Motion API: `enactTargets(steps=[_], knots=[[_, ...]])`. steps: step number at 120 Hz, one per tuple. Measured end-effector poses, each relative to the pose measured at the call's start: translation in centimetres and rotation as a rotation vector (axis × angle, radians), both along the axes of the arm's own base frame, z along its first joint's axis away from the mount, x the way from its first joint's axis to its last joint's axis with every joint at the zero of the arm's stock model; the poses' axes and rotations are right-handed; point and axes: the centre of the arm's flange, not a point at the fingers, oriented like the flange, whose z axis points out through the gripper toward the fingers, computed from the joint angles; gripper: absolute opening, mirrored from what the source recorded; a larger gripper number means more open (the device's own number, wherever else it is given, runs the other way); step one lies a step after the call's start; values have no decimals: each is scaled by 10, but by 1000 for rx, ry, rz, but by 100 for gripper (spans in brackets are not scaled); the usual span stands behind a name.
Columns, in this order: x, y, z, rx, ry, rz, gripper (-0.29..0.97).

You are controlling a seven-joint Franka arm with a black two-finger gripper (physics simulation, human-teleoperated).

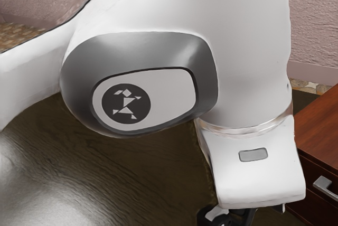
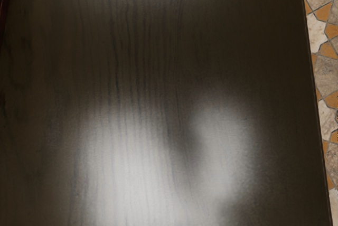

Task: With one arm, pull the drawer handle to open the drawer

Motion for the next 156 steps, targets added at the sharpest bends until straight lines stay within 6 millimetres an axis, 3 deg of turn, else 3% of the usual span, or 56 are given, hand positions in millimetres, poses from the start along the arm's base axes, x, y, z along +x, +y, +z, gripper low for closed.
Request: enactTargets(steps=[10, 29, 46, 61, 80, 112, 156], knots=[[16, -16, -21, -26, -1, -46, 68], [58, -2, -41, -22, -118, -65, 68], [75, -8, -47, -1, -247, -134, 67], [88, -26, -64, 23, -324, -209, 60], [121, -13, -72, -31, -340, -169, 48], [121, -33, -81, -128, -320, -162, 21], [145, -24, -108, -146, -283, -96, 11]])
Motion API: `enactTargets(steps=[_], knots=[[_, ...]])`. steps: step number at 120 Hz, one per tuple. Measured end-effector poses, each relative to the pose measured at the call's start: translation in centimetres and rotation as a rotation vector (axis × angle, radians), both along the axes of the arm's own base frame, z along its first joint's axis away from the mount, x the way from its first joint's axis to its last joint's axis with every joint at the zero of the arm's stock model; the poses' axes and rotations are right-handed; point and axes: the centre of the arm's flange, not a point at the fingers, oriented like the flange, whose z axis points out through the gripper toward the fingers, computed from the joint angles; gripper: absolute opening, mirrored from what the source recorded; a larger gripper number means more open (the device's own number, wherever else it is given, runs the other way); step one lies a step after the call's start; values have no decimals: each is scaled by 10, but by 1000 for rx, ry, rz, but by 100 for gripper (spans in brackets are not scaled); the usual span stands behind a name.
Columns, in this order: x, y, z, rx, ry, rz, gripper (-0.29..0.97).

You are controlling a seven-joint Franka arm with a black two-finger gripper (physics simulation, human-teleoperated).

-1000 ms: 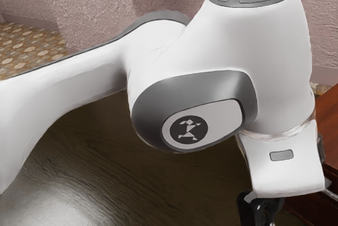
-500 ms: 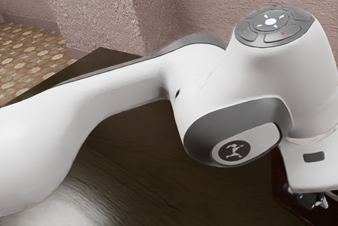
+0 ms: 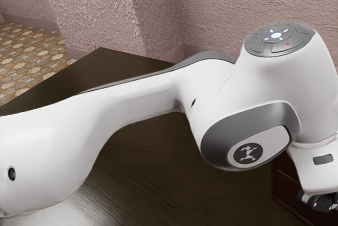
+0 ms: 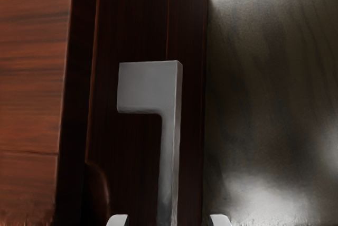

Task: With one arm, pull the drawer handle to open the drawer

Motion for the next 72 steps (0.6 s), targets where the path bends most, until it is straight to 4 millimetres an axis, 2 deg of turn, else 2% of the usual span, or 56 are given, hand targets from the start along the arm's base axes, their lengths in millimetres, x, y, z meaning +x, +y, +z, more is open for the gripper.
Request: enactTargets(steps=[17, 23, 28, 32, 38, 43, 58, 72], knots=[[0, -6, -12, 2, 14, 1, 6], [-3, -10, -16, 7, 17, -1, 19], [-7, -13, -22, 17, 22, -4, 20], [-11, -13, -27, 29, 24, -5, 13], [-17, -13, -31, 41, 23, -5, -5], [-24, -11, -29, 46, 18, -4, -14], [-62, -5, -15, 86, -20, -23, -11], [-85, -3, -22, 119, -27, -35, -10]])
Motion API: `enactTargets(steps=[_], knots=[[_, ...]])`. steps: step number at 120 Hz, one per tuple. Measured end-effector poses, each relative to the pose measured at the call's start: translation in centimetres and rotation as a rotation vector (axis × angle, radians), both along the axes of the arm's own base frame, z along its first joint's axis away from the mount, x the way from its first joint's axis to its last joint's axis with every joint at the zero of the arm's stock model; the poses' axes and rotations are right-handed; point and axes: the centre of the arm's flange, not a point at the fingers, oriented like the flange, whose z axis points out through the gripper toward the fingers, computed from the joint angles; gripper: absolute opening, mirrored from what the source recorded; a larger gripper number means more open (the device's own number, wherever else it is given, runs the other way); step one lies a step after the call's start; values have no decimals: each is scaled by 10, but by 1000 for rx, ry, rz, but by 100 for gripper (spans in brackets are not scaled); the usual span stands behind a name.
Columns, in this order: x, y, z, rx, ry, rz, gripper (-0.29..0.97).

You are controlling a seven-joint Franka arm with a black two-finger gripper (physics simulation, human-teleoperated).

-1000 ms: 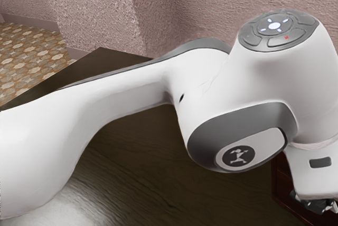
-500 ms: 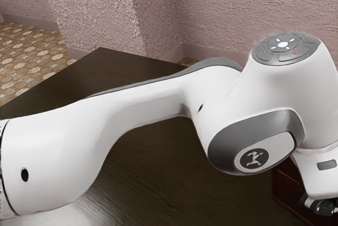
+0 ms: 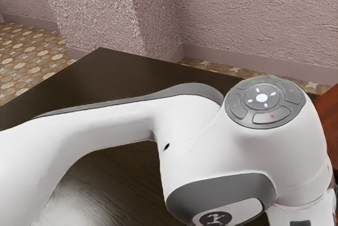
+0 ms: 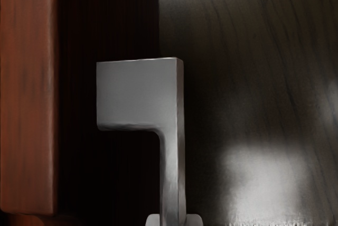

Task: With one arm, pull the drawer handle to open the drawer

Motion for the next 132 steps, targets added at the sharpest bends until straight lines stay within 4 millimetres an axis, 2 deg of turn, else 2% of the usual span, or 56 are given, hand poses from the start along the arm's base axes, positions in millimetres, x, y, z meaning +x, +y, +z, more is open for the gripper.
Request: enactTargets(steps=[25, 49, 93, 117, 132], knots=[[-46, 10, 1, 32, -13, -14, -7], [-77, 18, 1, 44, -19, -15, -2], [-96, 21, -1, 44, -15, -2, -2], [-98, 20, -2, 42, -11, 3, 12], [-108, 15, 6, 34, -25, -10, 14]])
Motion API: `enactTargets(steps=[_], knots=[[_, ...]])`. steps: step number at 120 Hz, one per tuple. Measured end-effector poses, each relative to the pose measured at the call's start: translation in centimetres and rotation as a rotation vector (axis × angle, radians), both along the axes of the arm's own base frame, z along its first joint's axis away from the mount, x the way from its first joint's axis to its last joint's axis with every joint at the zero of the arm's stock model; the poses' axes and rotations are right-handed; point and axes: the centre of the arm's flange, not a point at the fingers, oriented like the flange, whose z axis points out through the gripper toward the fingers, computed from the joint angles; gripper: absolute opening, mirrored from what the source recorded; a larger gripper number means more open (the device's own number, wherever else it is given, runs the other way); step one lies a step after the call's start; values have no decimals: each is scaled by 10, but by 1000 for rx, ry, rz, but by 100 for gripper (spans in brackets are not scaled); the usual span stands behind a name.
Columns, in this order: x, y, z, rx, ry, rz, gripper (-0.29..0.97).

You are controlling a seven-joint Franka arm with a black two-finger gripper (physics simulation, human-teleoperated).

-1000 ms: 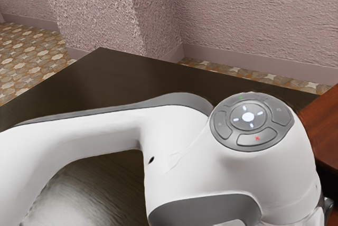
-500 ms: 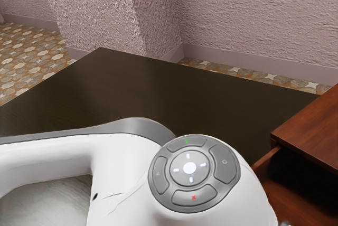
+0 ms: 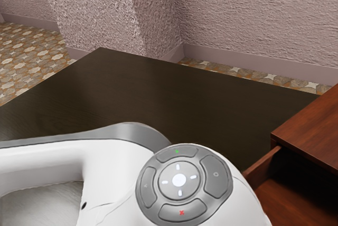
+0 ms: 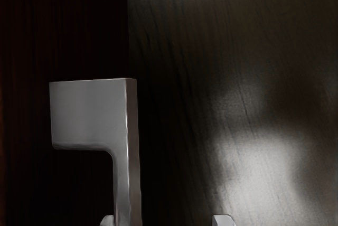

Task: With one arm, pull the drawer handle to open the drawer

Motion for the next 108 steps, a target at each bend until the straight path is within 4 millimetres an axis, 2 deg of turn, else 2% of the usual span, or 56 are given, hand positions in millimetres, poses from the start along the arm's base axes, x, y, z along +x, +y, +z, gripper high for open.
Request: enactTargets(steps=[19, 26, 33, 37, 42, 51, 61, 72, 80, 86, 92, 108], knots=[[-26, -6, 42, -56, -54, -24, 18], [-23, -2, 65, -85, -61, -4, 19], [-12, 12, 103, -119, -62, 44, 20], [3, 32, 125, -139, -49, 100, 20], [25, 65, 144, -150, -20, 183, 22], [62, 136, 171, -164, 32, 336, 30], [86, 192, 182, -155, 83, 456, 42], [120, 262, 182, -147, 131, 615, 51], [132, 307, 181, -143, 157, 713, 56], [135, 329, 178, -147, 179, 760, 58], [138, 340, 176, -148, 197, 785, 60], [135, 348, 186, -157, 201, 800, 64]])
